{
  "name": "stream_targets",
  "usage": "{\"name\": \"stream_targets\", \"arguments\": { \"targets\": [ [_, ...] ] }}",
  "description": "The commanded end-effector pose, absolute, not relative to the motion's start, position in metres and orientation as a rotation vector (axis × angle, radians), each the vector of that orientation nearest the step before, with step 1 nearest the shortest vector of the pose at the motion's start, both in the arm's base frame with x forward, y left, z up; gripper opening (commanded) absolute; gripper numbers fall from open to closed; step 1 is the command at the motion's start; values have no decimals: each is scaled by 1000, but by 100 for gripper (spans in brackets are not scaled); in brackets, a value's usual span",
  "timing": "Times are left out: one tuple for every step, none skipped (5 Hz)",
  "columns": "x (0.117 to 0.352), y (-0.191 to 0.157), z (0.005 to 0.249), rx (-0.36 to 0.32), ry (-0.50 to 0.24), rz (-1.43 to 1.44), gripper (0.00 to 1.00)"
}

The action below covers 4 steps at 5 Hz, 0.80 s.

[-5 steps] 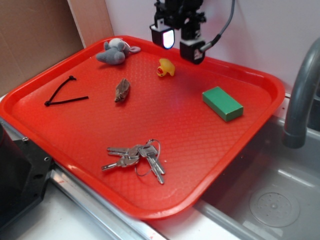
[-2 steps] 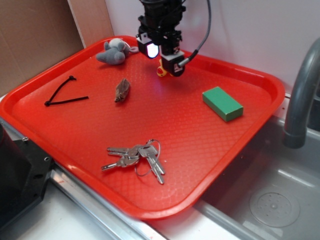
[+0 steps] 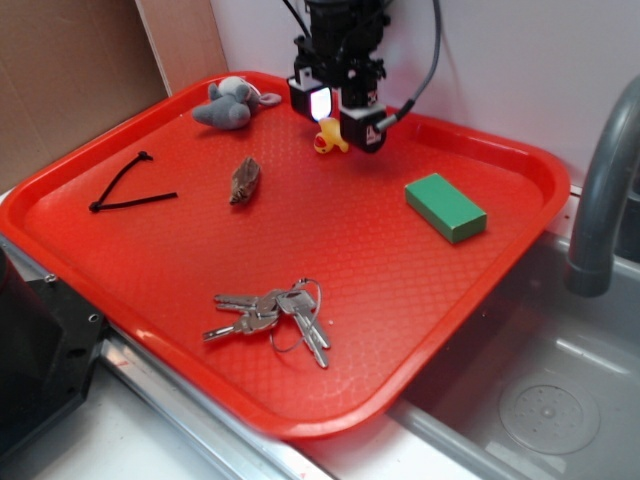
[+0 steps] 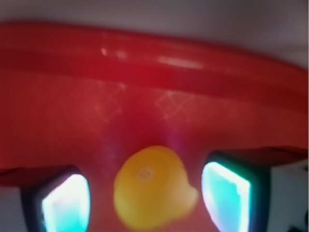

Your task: Grab the yellow duck.

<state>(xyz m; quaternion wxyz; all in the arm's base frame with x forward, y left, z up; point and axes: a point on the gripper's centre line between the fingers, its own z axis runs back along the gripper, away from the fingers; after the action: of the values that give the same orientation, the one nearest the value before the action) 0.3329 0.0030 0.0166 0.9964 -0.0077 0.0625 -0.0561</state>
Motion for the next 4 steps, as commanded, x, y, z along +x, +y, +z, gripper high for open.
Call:
{"name": "stream_targets", "arguments": {
  "targets": [
    [342,7,20,-7,112,-96,0],
    [343,8,21,-7,111,-98,0],
    [345,13,42,28,157,-21,0],
    [337,11,92,99,136,134,0]
  ]
}}
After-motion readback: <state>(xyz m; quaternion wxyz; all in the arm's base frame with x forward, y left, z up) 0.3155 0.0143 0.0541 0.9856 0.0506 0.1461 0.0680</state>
